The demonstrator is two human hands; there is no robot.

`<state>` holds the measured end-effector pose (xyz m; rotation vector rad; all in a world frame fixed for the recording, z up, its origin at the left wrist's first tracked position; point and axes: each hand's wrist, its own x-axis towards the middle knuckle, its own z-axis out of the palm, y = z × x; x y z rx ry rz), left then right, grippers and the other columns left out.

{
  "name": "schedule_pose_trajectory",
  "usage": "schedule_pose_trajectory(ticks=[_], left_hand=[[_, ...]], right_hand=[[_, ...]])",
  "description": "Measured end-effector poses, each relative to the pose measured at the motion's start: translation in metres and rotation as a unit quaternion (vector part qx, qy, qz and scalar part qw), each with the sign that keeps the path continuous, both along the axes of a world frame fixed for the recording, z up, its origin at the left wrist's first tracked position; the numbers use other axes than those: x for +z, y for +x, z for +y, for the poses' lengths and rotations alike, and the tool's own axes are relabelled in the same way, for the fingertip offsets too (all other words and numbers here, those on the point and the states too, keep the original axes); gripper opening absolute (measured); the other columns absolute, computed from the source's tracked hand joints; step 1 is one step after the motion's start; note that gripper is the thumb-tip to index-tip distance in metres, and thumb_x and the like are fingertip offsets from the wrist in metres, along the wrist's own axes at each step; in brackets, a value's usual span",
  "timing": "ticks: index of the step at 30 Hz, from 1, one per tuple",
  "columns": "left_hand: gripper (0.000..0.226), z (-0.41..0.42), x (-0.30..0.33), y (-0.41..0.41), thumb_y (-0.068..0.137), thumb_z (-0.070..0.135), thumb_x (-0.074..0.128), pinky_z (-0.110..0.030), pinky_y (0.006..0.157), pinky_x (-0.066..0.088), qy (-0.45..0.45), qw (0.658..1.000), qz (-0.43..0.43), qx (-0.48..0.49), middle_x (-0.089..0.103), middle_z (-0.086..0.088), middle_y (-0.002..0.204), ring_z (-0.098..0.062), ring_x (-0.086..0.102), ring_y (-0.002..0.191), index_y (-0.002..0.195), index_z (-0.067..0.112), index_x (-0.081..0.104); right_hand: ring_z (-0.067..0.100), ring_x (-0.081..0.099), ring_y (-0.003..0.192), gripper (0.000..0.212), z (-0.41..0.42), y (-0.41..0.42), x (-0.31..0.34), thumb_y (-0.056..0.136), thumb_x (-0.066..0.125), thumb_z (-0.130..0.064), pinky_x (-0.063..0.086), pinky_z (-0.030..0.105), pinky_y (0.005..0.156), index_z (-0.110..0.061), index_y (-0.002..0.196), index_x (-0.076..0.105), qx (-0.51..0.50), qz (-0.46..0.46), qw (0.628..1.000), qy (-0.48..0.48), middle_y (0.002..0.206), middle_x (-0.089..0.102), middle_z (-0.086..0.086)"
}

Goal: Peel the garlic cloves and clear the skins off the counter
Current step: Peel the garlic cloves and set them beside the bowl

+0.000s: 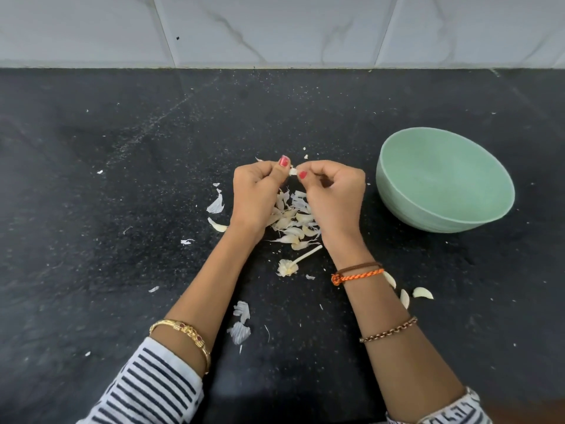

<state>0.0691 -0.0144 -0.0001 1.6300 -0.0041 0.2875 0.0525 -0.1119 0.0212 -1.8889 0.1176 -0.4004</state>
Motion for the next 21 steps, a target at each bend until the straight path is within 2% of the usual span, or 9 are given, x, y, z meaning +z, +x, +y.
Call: schedule_pose_trajectory(ticks=[3,5,7,9,11,12,14,18,21], left_hand=[[0.054,0.003,-0.001,-0.001,0.089,0.028,0.057,-0.022,0.045,0.023,0.110,0.991,-0.040,0.058,0.026,0.008,0.043,-0.008,0.020,0.045,0.049,-0.004,0.040],[0.051,0.004,0.000,-0.002,0.085,0.031,0.057,-0.020,0.044,0.022,0.137,0.985,-0.057,0.087,0.025,0.009,0.042,-0.010,0.021,0.044,0.046,0.004,0.039],[0.049,0.004,0.001,-0.003,0.085,0.030,0.057,-0.017,0.043,0.020,0.150,0.981,-0.068,0.099,0.025,0.010,0.042,-0.009,0.024,0.042,0.045,0.017,0.034],[0.049,0.002,0.002,-0.003,0.088,0.029,0.056,-0.018,0.043,0.022,0.137,0.984,-0.065,0.089,0.027,0.011,0.042,-0.008,0.025,0.041,0.045,0.016,0.038],[0.052,0.000,0.001,-0.002,0.092,0.022,0.056,-0.020,0.044,0.023,0.100,0.991,-0.051,0.067,0.027,0.013,0.041,-0.006,0.022,0.041,0.049,-0.003,0.043],[0.051,0.000,0.001,0.000,0.093,0.020,0.055,-0.021,0.045,0.023,0.075,0.995,-0.045,0.052,0.028,0.012,0.041,-0.005,0.021,0.042,0.053,-0.010,0.045],[0.051,0.000,0.001,0.000,0.094,0.020,0.054,-0.020,0.045,0.025,0.022,0.999,-0.036,0.015,0.036,-0.004,0.048,-0.008,0.023,0.047,0.060,-0.018,0.050],[0.050,0.006,0.005,0.000,0.093,0.020,0.054,-0.016,0.045,0.029,-0.029,0.998,-0.003,-0.048,0.047,-0.018,0.067,-0.021,0.031,0.056,0.069,-0.023,0.054],[0.049,0.012,0.006,0.003,0.090,0.024,0.057,-0.022,0.047,0.028,0.048,0.996,-0.019,-0.066,0.044,-0.006,0.049,-0.017,0.032,0.049,0.054,-0.009,0.053]], right_hand=[[0.012,0.055,0.073,0.013,0.007,-0.003,-0.007,0.078,0.064,-0.004,0.035,0.006,0.069,-0.013,0.072,0.071,-0.062,-0.146,0.973,-0.168,0.069,0.066,-0.008],[0.015,0.053,0.071,0.016,0.010,-0.003,-0.008,0.079,0.057,-0.012,0.034,0.013,0.063,-0.014,0.068,0.069,-0.083,-0.212,0.947,-0.226,0.066,0.066,-0.005],[0.017,0.056,0.071,0.018,0.011,-0.004,-0.008,0.080,0.054,-0.016,0.037,0.019,0.059,-0.015,0.069,0.069,-0.092,-0.222,0.937,-0.253,0.067,0.066,-0.006],[0.015,0.060,0.075,0.013,0.009,-0.004,-0.004,0.081,0.060,-0.010,0.045,0.022,0.062,-0.015,0.076,0.071,-0.067,-0.134,0.974,-0.170,0.072,0.067,-0.006],[0.007,0.063,0.075,0.014,0.006,-0.005,0.002,0.082,0.064,-0.005,0.051,0.023,0.070,-0.016,0.079,0.071,-0.022,-0.013,0.999,-0.032,0.072,0.066,-0.009],[0.002,0.063,0.072,0.016,0.004,-0.004,0.006,0.084,0.063,-0.004,0.052,0.019,0.071,-0.017,0.078,0.070,-0.003,0.028,0.999,0.029,0.071,0.065,-0.010],[-0.007,0.059,0.062,0.020,0.001,-0.004,0.012,0.087,0.059,-0.004,0.048,0.007,0.063,-0.017,0.076,0.067,0.033,0.090,0.988,0.119,0.069,0.063,-0.008],[-0.008,0.054,0.057,0.025,0.000,-0.007,0.019,0.089,0.056,-0.003,0.040,0.000,0.051,-0.019,0.072,0.065,0.061,0.154,0.973,0.161,0.069,0.061,-0.007],[-0.006,0.056,0.061,0.019,0.000,-0.008,0.020,0.088,0.059,-0.005,0.042,0.002,0.053,-0.017,0.076,0.067,0.047,0.163,0.974,0.151,0.069,0.062,-0.009]])
